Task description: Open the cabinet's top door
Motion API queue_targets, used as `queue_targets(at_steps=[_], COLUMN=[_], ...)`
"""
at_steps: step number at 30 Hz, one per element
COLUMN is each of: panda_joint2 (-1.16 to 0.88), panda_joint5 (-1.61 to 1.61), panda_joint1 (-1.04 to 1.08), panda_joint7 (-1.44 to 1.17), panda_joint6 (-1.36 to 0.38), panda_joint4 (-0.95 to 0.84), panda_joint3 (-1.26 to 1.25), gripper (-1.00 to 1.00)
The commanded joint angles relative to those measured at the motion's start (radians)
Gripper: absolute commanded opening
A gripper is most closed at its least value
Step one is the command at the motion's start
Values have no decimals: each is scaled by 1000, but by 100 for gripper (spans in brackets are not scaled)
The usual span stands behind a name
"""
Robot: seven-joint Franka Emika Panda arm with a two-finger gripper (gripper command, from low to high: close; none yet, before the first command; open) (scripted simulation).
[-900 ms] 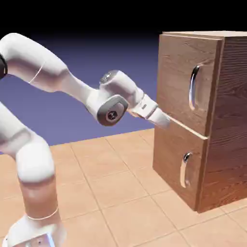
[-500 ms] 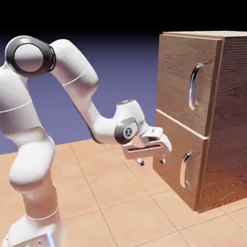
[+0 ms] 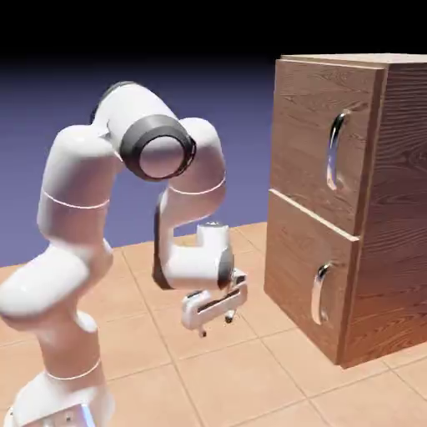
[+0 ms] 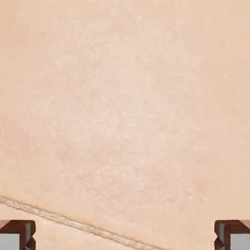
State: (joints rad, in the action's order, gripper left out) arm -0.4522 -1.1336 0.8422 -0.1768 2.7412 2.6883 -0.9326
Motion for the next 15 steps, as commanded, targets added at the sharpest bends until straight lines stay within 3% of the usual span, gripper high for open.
queue_targets(at_steps=[1,15], panda_joint2=[-36,-544], panda_joint5=[-40,-603], panda_joint1=[30,454], panda_joint7=[-33,-488], panda_joint6=[-10,-157], panda_joint4=[-4,-65], panda_joint3=[-33,-496], gripper=[0,0])
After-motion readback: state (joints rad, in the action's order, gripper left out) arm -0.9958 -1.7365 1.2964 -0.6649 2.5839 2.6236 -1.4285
